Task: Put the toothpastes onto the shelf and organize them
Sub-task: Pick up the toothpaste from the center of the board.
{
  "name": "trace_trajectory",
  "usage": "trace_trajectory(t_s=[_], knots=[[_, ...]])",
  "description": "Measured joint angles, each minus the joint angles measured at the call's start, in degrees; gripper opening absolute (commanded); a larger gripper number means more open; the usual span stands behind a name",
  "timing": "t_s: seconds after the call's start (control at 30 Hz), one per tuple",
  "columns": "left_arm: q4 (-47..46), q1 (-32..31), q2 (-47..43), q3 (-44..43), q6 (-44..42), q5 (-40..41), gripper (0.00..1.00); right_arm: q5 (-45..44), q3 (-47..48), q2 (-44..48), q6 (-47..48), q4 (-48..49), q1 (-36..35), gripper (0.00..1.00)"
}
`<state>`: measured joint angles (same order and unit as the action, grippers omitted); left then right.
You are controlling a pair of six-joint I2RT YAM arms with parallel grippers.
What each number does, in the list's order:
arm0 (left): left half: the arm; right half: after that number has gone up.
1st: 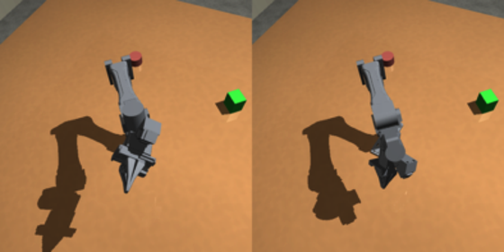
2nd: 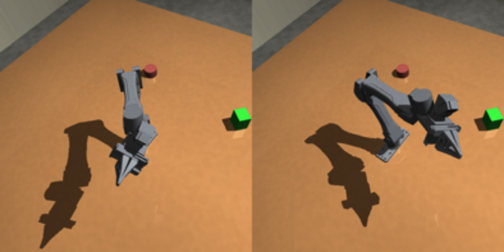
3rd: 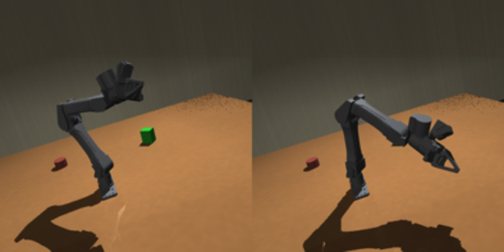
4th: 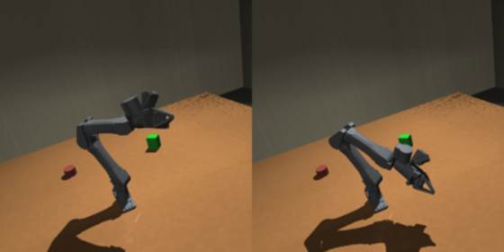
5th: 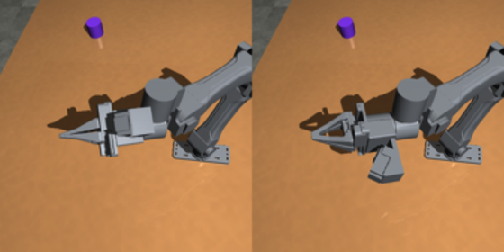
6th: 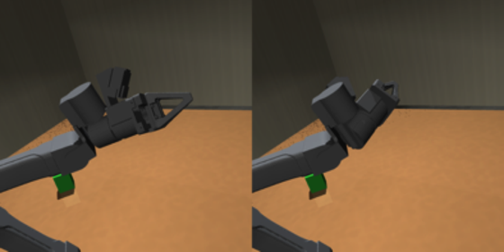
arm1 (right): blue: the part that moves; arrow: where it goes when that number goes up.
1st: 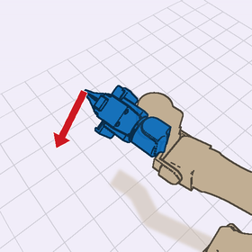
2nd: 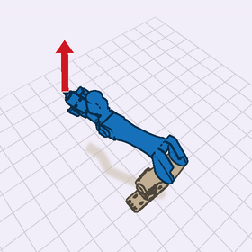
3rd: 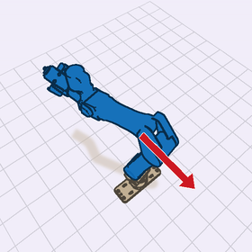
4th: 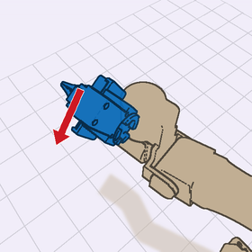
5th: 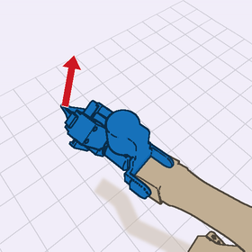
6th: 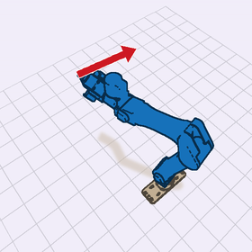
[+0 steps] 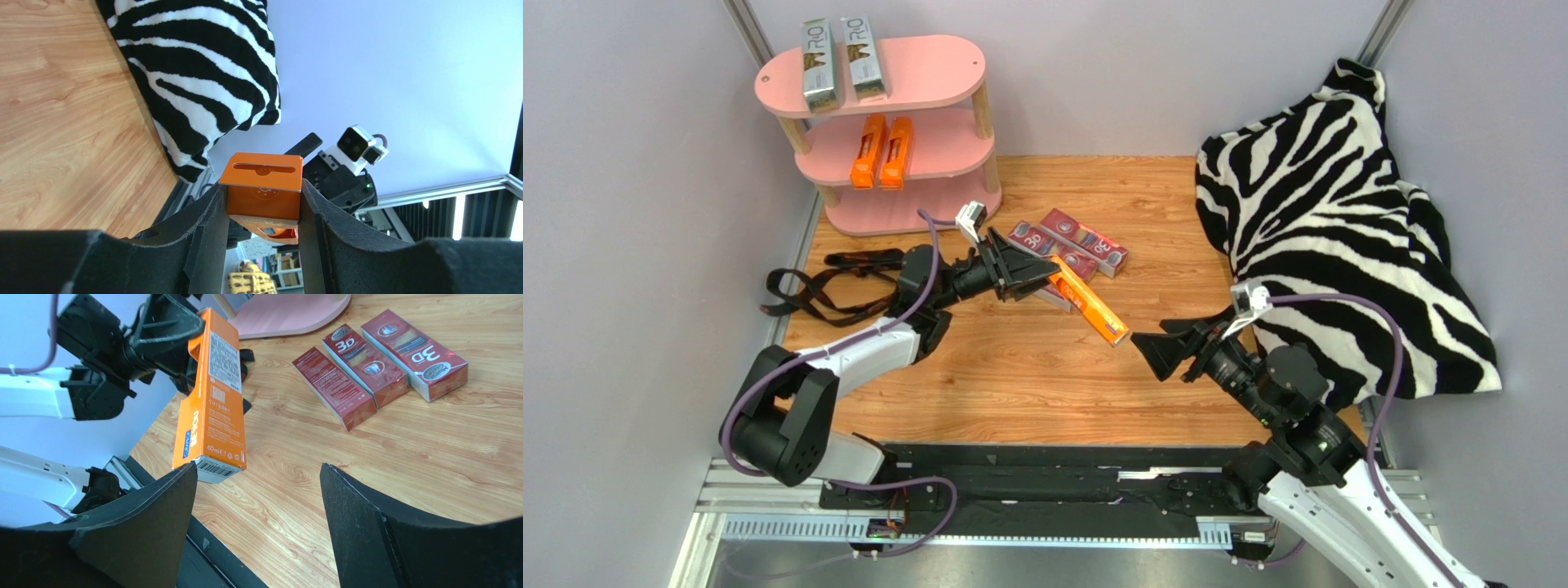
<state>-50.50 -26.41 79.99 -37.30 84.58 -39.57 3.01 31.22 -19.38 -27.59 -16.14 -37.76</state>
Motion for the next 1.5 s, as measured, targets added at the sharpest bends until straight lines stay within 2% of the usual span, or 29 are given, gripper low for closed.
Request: trace_trajectory(t_s=[0.2,0.53,1.17,1.23,1.27,1.33,1.5], knots=[[3.2,0.0,1.1,-3.6,0.2,0.3,0.41,-2.5,-0.7,-4.6,0.8,4.0,-5.0,0.78],[4.0,0.0,7.9,-7.5,3.0,-0.9,0.41,-7.6,-0.7,-9.2,4.1,9.1,-11.0,0.76],[3.3,-0.3,8.5,-7.5,4.7,-1.9,0.41,-14.7,0.4,-16.9,6.4,13.7,-14.2,0.52],[3.2,-0.5,8.5,-7.5,4.7,-1.9,0.42,-15.3,0.4,-16.9,6.5,14.0,-14.3,0.5],[3.1,-0.6,8.6,-7.5,4.7,-1.9,0.43,-15.6,0.4,-16.9,6.5,14.1,-14.3,0.45],[3.1,-0.6,8.8,-7.5,4.9,-1.8,0.44,-16.0,0.4,-16.9,6.6,14.2,-14.3,0.4],[3.1,-0.6,9.0,-7.5,5.0,-1.7,0.5,-16.3,0.4,-17.3,7.1,14.3,-14.4,0.36]])
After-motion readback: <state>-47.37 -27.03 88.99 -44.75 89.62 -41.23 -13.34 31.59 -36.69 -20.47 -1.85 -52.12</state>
